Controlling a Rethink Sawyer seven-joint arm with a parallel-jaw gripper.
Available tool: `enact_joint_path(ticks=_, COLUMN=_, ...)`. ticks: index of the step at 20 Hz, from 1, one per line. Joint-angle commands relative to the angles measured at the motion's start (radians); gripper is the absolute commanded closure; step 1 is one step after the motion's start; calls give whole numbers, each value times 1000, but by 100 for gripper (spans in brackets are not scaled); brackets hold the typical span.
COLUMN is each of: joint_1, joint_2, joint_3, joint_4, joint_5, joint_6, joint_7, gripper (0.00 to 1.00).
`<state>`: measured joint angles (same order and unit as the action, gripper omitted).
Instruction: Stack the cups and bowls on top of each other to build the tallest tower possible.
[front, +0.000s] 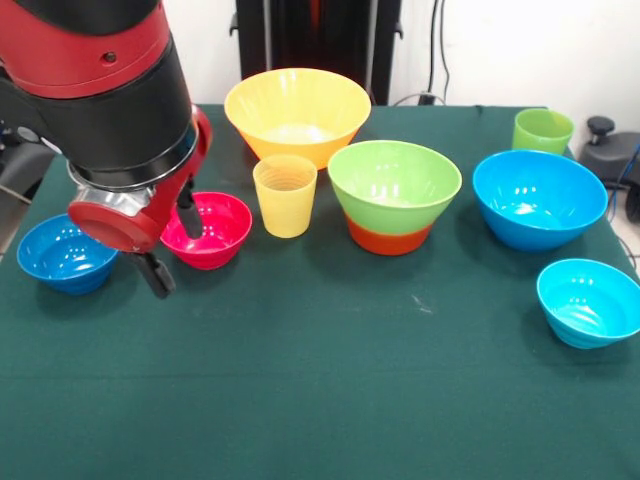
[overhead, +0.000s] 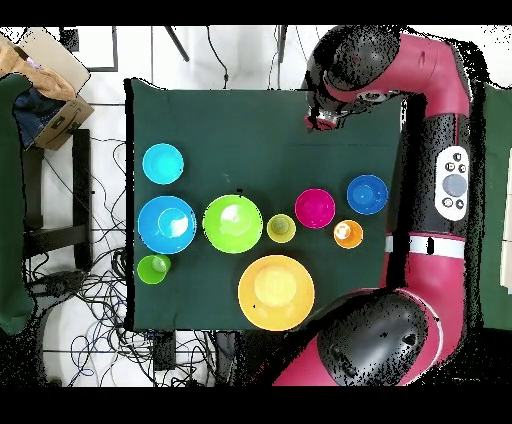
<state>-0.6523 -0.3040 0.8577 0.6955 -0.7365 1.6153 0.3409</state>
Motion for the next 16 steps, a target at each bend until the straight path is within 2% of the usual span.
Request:
enact_joint_path(ticks=1, joint_1=20, joint_2=-65, joint_3=-93, joint_4=89, joint_5=-106, joint_6=94, joint_7=-362, gripper=0)
enact_joint_path(ticks=8, joint_1=35, joint_2=-80, joint_3=-138, joint_4=157, joint_5=-74, joint_6=44, joint_7=-273, gripper=0)
enact_joint_path(ticks=13, joint_1=58, joint_2=-70, joint_3=-185, joint_4=175, joint_5=-69, joint_6=96, joint_7=-188, gripper=0)
enact_joint_path(ticks=16, joint_1=70, joint_2=-55, joint_3=-200, joint_4=187, joint_5=-32, joint_6=104, joint_7=-100, gripper=0)
